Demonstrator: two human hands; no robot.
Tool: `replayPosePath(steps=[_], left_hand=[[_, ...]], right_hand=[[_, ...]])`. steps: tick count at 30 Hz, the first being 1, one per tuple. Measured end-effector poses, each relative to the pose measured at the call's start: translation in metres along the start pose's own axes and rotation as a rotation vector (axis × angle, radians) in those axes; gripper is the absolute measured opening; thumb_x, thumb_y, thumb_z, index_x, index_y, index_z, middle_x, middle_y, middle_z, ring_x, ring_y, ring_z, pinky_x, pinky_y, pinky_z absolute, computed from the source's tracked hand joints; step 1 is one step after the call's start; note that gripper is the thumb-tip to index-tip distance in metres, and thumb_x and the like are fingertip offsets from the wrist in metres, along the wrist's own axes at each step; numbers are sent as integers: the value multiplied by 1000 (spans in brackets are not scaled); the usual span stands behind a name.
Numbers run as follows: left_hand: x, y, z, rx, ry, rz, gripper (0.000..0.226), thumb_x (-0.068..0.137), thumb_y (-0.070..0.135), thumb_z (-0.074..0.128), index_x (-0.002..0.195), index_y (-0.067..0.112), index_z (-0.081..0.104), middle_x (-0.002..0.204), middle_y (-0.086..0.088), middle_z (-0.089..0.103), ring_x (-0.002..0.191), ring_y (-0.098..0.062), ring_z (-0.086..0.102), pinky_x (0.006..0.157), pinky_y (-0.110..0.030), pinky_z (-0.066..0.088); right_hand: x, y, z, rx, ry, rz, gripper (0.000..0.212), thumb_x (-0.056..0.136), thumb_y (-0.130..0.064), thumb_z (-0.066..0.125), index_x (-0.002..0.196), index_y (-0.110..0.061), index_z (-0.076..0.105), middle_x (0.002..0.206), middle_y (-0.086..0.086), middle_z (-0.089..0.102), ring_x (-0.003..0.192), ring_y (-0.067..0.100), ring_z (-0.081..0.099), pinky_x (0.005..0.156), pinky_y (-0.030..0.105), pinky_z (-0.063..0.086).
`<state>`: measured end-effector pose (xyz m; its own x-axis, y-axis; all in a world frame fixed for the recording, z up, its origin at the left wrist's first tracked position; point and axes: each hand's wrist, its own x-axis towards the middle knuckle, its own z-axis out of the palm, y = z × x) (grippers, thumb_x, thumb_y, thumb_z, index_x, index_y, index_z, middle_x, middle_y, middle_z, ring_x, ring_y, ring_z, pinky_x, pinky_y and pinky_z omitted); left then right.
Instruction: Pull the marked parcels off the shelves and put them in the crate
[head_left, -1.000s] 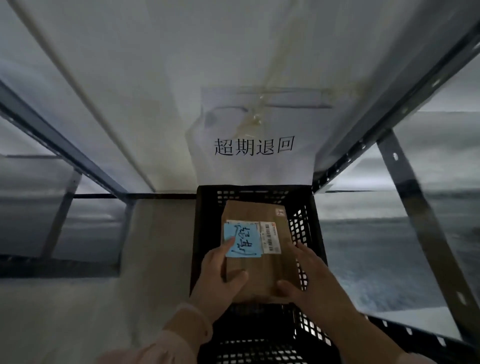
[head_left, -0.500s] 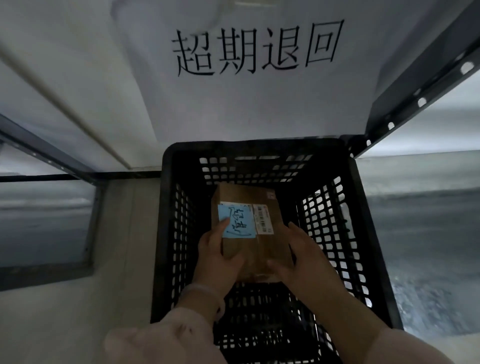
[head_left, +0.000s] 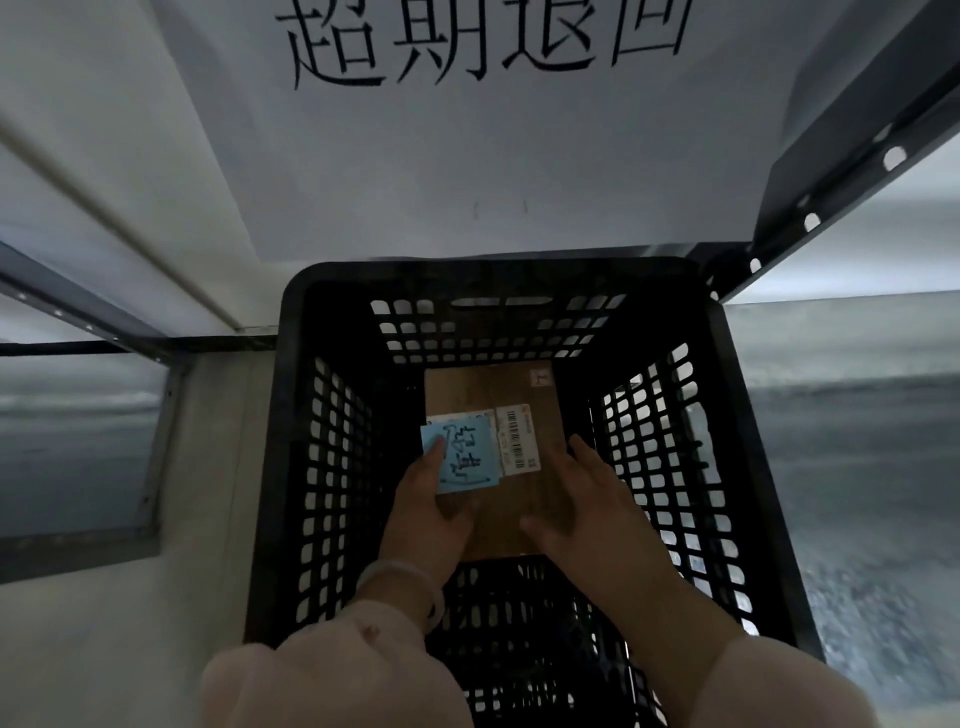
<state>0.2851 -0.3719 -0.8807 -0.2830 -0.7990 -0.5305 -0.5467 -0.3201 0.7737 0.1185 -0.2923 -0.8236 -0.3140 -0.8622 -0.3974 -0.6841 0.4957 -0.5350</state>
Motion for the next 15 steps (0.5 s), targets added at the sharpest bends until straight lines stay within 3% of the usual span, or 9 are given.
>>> replayPosePath(steps=[3,9,15], left_hand=[[0,14,-2,220,-1,47,76,88,33,65,151,34,22,154,4,26,136,-12,33,114,-27,28],[-54,69,-33,719,95,288,63,91,53,50,147,29,37,155,0,31,140,-19,30,114,-40,27],[-146,143,-77,798,237,480,61,87,55,46,140,24,51,148,-5,45,136,-29,40,107,-58,35]], right_hand=[[-5,-4,-9,-79,23,-1,87,83,-48,66,151,-39,14,161,-5,8,146,15,12,118,36,20],[-48,-43,-46,-171,109,-77,85,85,-57,57,153,-32,12,161,-4,10,147,16,8,115,28,2],[-116,-90,-114,-240,126,-173,84,85,-67,45,152,-35,6,161,-10,2,147,10,-2,115,29,-5]])
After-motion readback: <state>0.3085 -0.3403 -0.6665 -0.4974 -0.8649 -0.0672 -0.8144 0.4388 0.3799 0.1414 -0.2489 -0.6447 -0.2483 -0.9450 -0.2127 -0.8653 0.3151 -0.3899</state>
